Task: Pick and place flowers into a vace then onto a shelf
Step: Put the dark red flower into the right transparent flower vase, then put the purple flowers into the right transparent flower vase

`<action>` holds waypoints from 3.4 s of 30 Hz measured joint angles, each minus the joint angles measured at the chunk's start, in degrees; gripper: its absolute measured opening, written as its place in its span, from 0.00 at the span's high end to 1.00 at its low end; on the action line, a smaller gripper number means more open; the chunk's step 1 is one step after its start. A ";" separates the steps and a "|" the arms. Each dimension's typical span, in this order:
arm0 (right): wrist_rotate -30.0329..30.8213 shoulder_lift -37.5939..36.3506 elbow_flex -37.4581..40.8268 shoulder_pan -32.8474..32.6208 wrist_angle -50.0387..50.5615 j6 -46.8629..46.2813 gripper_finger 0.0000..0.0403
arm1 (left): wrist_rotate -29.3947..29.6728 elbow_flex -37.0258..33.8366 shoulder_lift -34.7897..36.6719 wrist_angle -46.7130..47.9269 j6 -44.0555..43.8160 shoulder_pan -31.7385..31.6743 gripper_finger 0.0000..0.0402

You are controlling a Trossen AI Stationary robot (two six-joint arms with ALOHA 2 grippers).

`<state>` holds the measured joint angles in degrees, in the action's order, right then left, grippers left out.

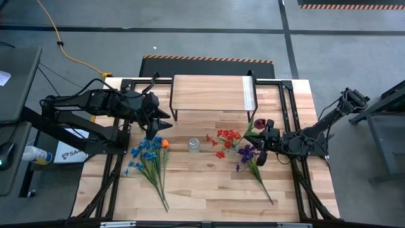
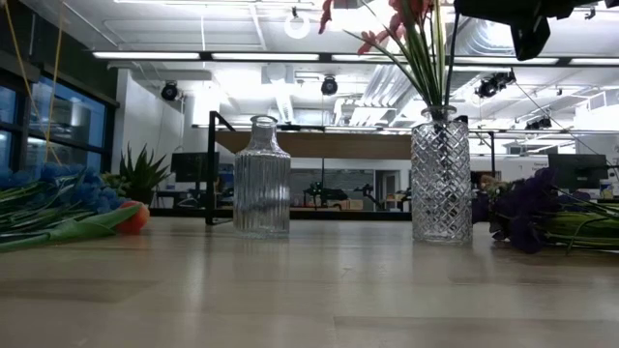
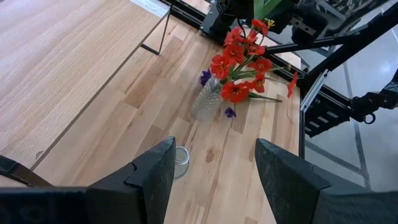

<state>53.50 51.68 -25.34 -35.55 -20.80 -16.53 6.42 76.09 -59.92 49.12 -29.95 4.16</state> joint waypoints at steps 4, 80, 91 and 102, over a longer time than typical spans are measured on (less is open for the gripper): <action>-0.48 0.00 0.00 0.00 0.00 -0.48 1.00 | 0.00 0.00 0.00 0.00 0.15 -0.01 0.37; -14.54 -10.66 -0.09 -0.17 16.93 -21.72 0.57 | 0.00 0.00 0.00 0.04 2.50 -0.02 0.37; -22.03 -17.20 -0.09 -0.17 22.13 -25.92 0.62 | 0.01 0.00 0.00 0.17 2.70 -0.01 0.37; -37.83 -26.76 -0.04 -0.18 31.54 -42.29 0.65 | 0.00 0.00 0.00 0.44 2.66 0.00 0.37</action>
<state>15.67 24.92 -25.39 -35.73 10.74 -58.82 6.42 76.09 -59.92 49.56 -27.29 4.16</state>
